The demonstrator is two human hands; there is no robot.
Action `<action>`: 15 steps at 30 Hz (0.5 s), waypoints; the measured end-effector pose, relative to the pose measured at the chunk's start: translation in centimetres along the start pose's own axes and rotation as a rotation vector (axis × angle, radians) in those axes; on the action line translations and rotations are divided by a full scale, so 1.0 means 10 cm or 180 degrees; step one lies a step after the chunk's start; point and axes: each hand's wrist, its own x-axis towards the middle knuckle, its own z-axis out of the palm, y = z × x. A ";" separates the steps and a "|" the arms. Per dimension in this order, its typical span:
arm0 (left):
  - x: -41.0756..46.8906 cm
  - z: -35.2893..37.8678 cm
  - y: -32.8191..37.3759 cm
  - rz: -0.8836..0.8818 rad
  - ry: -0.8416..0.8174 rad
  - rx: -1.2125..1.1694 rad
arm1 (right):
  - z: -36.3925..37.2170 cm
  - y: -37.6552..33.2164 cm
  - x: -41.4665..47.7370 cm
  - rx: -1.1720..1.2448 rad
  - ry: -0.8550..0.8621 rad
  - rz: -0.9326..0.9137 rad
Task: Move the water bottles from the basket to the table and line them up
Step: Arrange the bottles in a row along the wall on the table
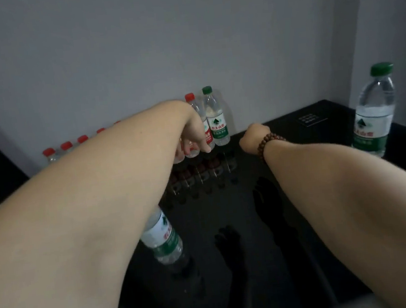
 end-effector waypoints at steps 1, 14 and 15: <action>-0.13 0.06 -0.06 -0.0027 -0.0120 0.0006 | -0.06 -0.01 -0.14 -0.0063 -0.0033 -0.0012; -0.98 0.81 -0.60 -0.0883 0.0492 0.0931 | -0.43 -0.35 -1.25 -0.0754 0.0065 -0.0525; -0.97 0.84 -0.62 -0.0857 0.0697 0.1032 | -0.47 -0.34 -1.29 -0.0793 0.0104 -0.0519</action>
